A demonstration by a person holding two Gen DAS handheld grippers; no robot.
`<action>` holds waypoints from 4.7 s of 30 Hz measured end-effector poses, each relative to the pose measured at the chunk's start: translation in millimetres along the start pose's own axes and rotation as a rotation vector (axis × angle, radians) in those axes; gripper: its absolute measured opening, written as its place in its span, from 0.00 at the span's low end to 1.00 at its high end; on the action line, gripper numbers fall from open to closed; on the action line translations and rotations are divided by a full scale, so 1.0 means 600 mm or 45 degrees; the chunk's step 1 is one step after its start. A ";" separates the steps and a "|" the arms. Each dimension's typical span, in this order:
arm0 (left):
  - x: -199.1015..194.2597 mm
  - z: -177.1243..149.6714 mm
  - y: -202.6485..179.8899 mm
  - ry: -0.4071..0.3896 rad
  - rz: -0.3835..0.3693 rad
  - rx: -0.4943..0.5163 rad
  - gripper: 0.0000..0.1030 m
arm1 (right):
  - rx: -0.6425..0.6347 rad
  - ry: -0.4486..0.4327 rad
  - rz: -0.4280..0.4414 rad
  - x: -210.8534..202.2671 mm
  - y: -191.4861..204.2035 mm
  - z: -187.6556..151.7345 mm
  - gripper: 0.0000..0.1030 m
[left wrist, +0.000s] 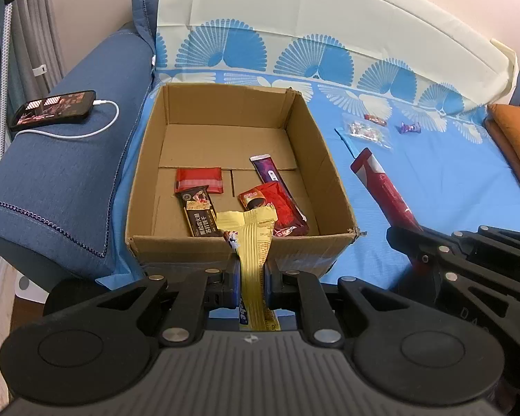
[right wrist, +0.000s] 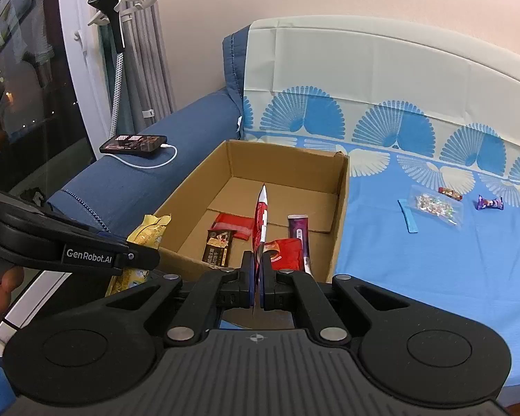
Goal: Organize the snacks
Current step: 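Carry the yellow bar and red stick pack over the box and lower them, then open both tools to drop the snacks and lift them from the box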
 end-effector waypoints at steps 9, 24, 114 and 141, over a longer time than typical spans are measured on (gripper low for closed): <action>0.003 0.001 0.000 0.005 0.000 0.000 0.13 | -0.008 0.007 0.002 0.001 0.001 -0.001 0.03; 0.024 0.004 0.003 0.038 0.005 -0.010 0.13 | -0.015 0.054 0.023 0.021 0.000 -0.004 0.03; 0.050 0.056 0.035 -0.167 0.259 -0.017 1.00 | -0.016 0.119 -0.053 0.080 -0.001 0.007 0.95; -0.036 0.015 0.020 -0.264 0.232 -0.014 1.00 | -0.053 -0.018 -0.082 -0.016 0.024 -0.003 0.95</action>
Point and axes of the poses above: each gripper's, at about its wrist camera, not at the fingertips, and x roughly the way its jaws point, y to its left, z to its top, the point moved 10 cm from there along x, roughly the way its jaws point, and after that the axes turned 13 degrees about -x, right-handed, at the moved point
